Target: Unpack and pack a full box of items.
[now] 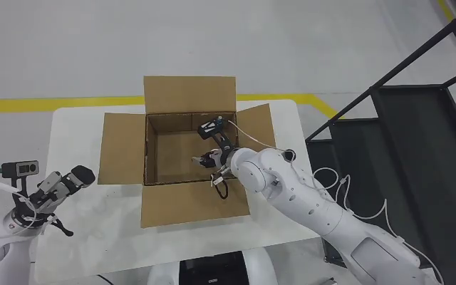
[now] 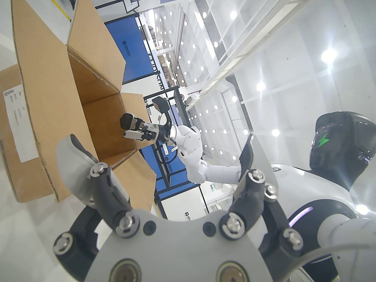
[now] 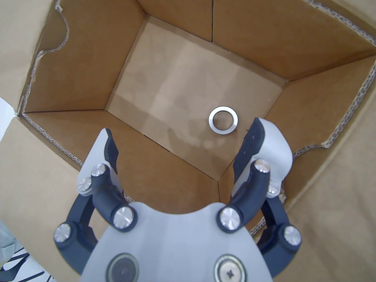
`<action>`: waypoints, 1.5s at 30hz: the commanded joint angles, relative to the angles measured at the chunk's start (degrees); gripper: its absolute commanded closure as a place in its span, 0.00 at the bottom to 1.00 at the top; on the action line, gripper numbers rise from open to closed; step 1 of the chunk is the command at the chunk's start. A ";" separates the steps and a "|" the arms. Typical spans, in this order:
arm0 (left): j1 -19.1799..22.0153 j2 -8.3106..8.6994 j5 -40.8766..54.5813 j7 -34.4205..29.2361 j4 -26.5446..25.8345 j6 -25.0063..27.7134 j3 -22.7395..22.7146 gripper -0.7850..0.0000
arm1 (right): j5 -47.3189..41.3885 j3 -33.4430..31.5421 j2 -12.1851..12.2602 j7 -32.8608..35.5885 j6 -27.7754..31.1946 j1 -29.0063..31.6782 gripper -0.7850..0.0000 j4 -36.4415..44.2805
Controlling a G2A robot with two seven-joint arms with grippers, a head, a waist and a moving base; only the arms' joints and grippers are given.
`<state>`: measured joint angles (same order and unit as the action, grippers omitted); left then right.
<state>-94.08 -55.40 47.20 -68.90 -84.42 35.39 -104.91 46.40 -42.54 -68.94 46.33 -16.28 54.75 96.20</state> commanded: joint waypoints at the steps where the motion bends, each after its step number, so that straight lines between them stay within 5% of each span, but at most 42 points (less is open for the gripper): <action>1: 0.00 0.00 0.00 0.00 0.00 0.00 0.00 0.00 | 0.01 0.00 0.00 0.00 0.00 0.00 0.00 0.00; 12: 0.00 0.00 0.00 0.00 0.00 0.00 0.00 0.00 | 0.76 0.55 -0.67 2.85 -0.51 -1.42 0.00 -3.17; 26: 0.00 0.00 0.00 0.00 0.00 0.00 0.00 0.00 | -7.36 4.41 -5.37 9.46 -5.59 -8.66 0.01 -14.83; 30: 0.00 0.00 0.00 0.00 0.00 0.00 0.00 0.00 | -7.91 5.00 -6.31 10.23 -6.84 -10.12 0.23 -17.96; 36: 0.00 0.00 0.00 0.00 0.00 0.00 0.00 0.00 | -6.08 6.03 -7.37 9.24 -9.24 -10.94 0.27 -20.49; 45: 0.00 0.00 0.00 0.00 0.00 0.00 0.00 0.00 | -3.20 7.51 -9.06 8.59 -12.55 -12.24 0.50 -24.27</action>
<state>-94.08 -55.40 47.20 -68.90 -84.42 35.39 -104.91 43.48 -35.01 -77.80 55.08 -28.41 42.58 72.26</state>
